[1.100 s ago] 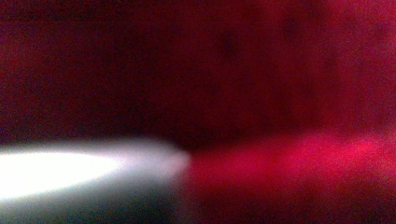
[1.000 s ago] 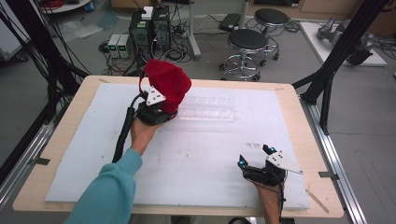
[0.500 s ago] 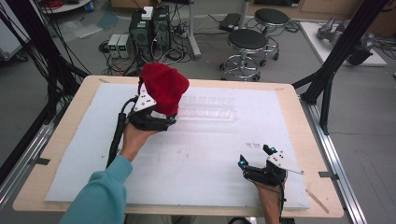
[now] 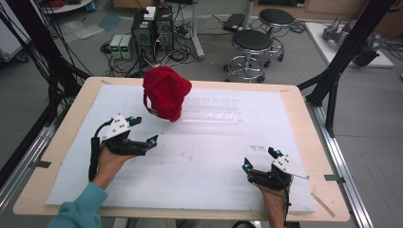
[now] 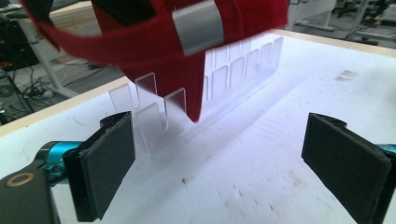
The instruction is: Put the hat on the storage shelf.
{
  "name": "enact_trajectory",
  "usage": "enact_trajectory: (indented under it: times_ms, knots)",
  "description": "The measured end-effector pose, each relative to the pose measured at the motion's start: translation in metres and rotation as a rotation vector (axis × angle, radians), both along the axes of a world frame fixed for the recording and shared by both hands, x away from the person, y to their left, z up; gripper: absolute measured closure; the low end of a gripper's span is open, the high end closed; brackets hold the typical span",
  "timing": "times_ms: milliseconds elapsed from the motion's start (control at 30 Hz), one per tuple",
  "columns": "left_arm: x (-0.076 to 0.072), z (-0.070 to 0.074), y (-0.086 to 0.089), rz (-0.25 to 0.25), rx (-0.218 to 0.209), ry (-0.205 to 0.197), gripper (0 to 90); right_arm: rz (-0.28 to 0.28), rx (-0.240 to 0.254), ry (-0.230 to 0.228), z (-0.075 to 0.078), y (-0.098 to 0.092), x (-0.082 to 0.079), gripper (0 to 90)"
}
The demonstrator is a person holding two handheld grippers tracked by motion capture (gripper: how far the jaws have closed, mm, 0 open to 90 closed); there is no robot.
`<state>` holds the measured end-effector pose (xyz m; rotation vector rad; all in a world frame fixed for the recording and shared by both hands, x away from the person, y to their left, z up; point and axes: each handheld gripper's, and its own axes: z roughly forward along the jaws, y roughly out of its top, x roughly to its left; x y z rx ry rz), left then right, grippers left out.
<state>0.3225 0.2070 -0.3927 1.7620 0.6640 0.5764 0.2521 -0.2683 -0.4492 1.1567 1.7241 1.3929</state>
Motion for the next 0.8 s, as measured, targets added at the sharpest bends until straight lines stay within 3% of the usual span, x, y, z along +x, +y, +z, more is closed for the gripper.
enact_trajectory:
  times_ms: [133, 300, 467, 600, 800]
  knots:
    - [-0.011, -0.008, 0.018, -0.028, -0.014, -0.013, 10.1, 0.0, 0.005, -0.016, 0.0, -0.001, -0.001, 0.5]
    - [-0.027, -0.017, 0.042, -0.065, -0.061, -0.036, 10.1, -0.008, 0.003, -0.043, -0.001, 0.0, -0.004, 0.5]
    - [-0.038, -0.029, 0.063, -0.087, -0.084, -0.017, 10.1, -0.011, -0.004, -0.052, -0.001, 0.0, -0.005, 0.5]
    - [-0.048, -0.037, 0.078, -0.064, -0.103, -0.057, 10.1, -0.012, -0.002, -0.054, -0.001, 0.0, -0.005, 0.6]
    - [-0.058, -0.051, 0.091, -0.007, -0.109, -0.075, 10.1, -0.014, -0.007, -0.071, -0.001, 0.0, -0.007, 0.5]
